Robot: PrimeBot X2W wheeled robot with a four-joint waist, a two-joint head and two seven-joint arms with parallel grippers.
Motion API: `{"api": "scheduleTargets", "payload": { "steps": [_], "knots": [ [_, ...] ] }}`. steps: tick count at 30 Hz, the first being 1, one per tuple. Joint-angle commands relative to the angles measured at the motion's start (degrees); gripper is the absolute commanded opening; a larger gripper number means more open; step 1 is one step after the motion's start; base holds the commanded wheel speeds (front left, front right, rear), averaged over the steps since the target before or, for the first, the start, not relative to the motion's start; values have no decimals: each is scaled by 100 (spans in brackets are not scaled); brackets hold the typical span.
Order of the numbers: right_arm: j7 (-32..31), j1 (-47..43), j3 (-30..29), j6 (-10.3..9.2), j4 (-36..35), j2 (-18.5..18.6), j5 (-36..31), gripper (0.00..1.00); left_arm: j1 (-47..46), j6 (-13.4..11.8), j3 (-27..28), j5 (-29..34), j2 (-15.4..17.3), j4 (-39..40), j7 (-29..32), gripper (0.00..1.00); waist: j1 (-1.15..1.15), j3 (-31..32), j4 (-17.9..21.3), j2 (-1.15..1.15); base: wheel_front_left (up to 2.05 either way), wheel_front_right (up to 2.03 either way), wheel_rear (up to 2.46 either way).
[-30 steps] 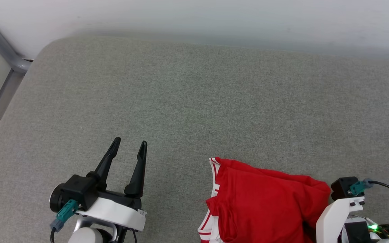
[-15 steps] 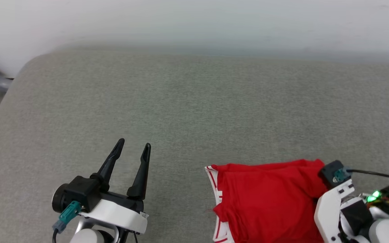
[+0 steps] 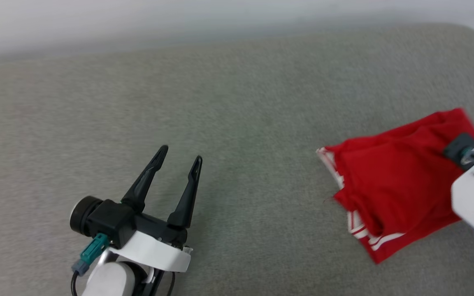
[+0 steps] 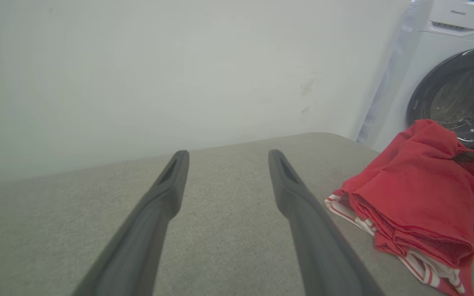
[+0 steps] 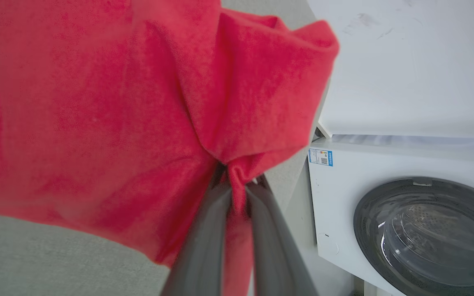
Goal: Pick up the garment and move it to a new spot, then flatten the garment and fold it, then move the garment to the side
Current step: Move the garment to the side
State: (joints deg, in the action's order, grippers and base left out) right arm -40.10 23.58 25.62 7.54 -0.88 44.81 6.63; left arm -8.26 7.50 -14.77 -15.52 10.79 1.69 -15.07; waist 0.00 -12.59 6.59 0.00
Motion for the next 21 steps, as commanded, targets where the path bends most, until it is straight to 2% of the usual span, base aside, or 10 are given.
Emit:
{"api": "scheduleTargets", "payload": {
  "steps": [1,6,11,15,21],
  "knots": [
    [82,163,8,-11,113,85,9,0,-116,-4,-30,59,71,38,-12,100,0,-430,411,0,0,0,0],
    [391,543,-123,-11,799,354,-36,0,-433,-4,-209,189,267,277,42,100,0,-943,749,0,0,0,0],
    [711,716,-608,-12,1606,448,-161,0,-778,-4,-327,271,504,681,299,100,0,-1416,919,0,0,0,0],
    [1059,800,-1089,-12,2261,389,-416,0,-975,-4,-411,440,732,1051,549,100,0,-1732,982,0,0,0,0],
    [1688,979,-2025,-12,3160,137,-806,0,-1160,-7,-423,482,843,1532,804,100,0,-2101,903,0,0,0,0]
  ]
}}
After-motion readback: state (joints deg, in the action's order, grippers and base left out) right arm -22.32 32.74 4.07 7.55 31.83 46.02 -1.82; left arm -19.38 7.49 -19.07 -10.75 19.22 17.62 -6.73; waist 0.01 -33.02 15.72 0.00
